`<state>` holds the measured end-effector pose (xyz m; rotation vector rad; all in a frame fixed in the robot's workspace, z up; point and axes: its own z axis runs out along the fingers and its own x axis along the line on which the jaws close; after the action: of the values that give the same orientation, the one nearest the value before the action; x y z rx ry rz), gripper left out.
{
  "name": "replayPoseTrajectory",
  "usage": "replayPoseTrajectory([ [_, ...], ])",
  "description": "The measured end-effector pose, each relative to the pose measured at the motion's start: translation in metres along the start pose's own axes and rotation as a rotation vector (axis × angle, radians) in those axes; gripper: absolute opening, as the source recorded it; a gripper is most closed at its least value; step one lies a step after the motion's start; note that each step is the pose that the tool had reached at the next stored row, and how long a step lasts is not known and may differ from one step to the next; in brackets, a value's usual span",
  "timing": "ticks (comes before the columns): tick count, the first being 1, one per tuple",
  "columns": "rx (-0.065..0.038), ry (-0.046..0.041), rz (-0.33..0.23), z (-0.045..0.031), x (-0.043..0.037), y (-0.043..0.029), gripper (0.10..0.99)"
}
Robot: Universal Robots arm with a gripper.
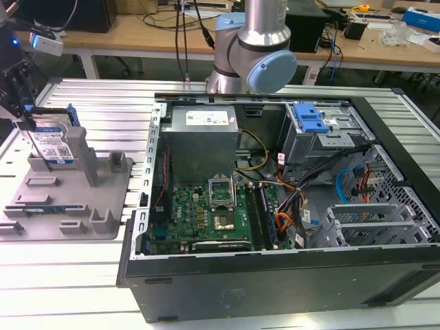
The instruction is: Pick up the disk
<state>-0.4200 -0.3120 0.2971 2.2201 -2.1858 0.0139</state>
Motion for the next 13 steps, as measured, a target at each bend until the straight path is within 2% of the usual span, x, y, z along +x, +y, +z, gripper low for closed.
replayPoseTrajectory([
  [1, 0.0, -0.0002, 0.0, -0.001, 0.0, 0.0, 0.369],
  [5, 0.0, -0.0001, 0.0, -0.0213, 0.0005, 0.0003, 0.369],
  [9, 0.0, -0.0001, 0.0, -0.0433, 0.001, 0.0005, 0.369],
  [10, 0.0, 0.0, 0.0, -0.0518, 0.0013, 0.0007, 0.369],
  [13, 0.0, 0.0, 0.0, -0.067, 0.0016, 0.0008, 0.369],
])
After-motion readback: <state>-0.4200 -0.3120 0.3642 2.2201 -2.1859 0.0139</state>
